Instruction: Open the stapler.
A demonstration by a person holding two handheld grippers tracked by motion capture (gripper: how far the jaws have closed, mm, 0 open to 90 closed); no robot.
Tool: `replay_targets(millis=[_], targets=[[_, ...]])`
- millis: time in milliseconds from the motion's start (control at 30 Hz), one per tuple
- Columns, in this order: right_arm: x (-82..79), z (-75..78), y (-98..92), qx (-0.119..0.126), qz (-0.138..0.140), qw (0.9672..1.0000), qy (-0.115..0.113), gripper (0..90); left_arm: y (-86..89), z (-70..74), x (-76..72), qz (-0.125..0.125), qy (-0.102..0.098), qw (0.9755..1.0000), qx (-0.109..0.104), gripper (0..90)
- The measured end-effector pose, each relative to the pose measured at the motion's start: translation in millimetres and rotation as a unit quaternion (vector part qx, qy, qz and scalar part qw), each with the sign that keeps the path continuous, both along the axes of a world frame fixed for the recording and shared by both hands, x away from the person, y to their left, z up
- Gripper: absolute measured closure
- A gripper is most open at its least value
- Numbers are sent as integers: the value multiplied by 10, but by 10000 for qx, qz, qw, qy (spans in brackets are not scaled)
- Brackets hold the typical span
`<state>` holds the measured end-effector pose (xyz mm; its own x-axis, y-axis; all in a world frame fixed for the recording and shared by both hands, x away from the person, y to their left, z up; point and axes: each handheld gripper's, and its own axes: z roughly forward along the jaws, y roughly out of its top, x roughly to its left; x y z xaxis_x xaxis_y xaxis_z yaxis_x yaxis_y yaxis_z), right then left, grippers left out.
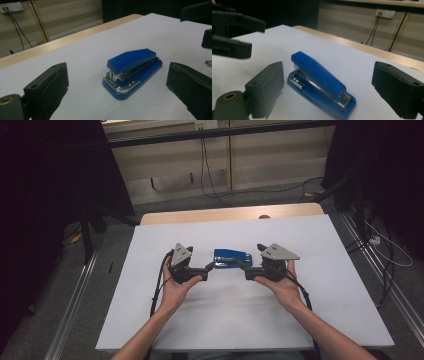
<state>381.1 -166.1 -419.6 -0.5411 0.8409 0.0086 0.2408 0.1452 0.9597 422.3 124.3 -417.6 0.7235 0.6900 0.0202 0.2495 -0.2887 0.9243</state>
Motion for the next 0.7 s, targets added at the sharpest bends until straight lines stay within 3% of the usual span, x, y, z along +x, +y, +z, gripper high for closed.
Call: replay_targets(millis=[233, 467, 700], targets=[[79, -24, 17, -41, -60, 10000, 34, 99, -1, -14, 156, 115, 62, 9999, 18, 54], [183, 30, 79, -67, 121, 9999, 80, 131, -31, -22, 374, 187, 108, 9994, 257, 51], [295, 3, 139, -125, 138, 9998, 114, 204, -15, -47, 509, 296, 146, 9992, 210, 51]])
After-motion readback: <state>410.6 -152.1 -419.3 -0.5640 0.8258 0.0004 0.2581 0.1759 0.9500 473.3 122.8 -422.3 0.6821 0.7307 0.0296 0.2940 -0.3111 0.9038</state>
